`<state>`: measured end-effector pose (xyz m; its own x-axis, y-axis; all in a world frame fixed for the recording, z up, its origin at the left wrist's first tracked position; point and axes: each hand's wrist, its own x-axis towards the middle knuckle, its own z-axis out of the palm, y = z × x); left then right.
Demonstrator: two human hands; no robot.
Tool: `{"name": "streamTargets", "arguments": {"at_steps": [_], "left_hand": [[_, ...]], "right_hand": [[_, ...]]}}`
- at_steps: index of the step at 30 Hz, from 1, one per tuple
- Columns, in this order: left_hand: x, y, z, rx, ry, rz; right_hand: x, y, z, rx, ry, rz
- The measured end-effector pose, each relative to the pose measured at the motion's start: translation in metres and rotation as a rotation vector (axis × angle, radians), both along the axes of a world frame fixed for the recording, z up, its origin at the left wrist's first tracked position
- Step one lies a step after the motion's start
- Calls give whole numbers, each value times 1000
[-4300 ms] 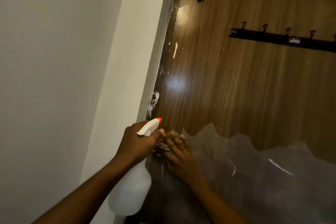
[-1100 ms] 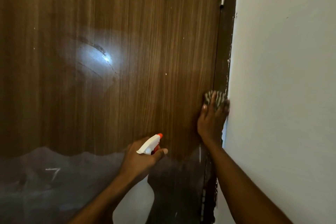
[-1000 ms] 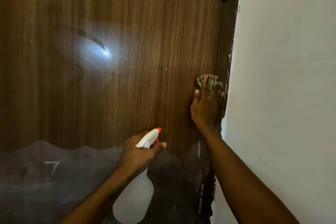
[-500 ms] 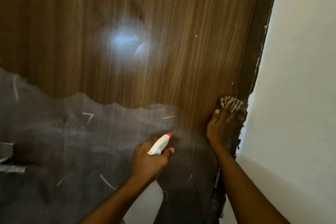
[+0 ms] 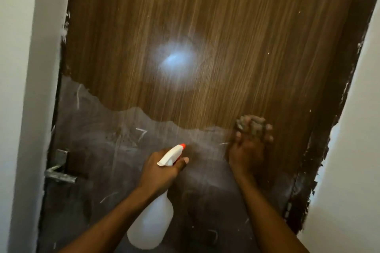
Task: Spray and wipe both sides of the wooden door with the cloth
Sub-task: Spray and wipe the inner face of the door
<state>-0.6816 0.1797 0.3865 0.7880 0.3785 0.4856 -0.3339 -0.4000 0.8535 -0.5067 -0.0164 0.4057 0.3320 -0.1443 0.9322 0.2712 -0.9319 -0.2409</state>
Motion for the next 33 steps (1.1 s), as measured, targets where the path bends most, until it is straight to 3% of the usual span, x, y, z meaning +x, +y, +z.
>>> {"name": "streamTargets", "arguments": {"at_steps": [4, 6, 8, 13, 15, 18, 21, 23, 28, 33], "left_hand": [[0, 14, -3, 3, -9, -9], [-2, 26, -5, -6, -5, -8], [-3, 39, -8, -12, -7, 5], [-1, 74, -12, 17, -18, 47], [-4, 86, -13, 15, -38, 55], [-10, 103, -17, 17, -52, 74], [-16, 125, -22, 26, -70, 77], [-17, 140, -25, 66, -74, 97], [-24, 180, -28, 64, -82, 145], [-26, 220, -29, 63, -63, 169]], "right_hand": [[10, 54, -36, -512, -83, 93], [12, 38, -68, -646, -108, 146], [12, 10, -86, -614, -129, 131], [0, 58, -32, -13, -24, -9], [-5, 109, -10, -91, -44, 31], [-5, 160, -29, -457, -76, 95], [-8, 145, -67, -647, -101, 172], [-5, 121, -79, -621, -129, 174], [-12, 174, -39, -87, -34, 53], [-14, 266, -43, -540, -117, 172]]}}
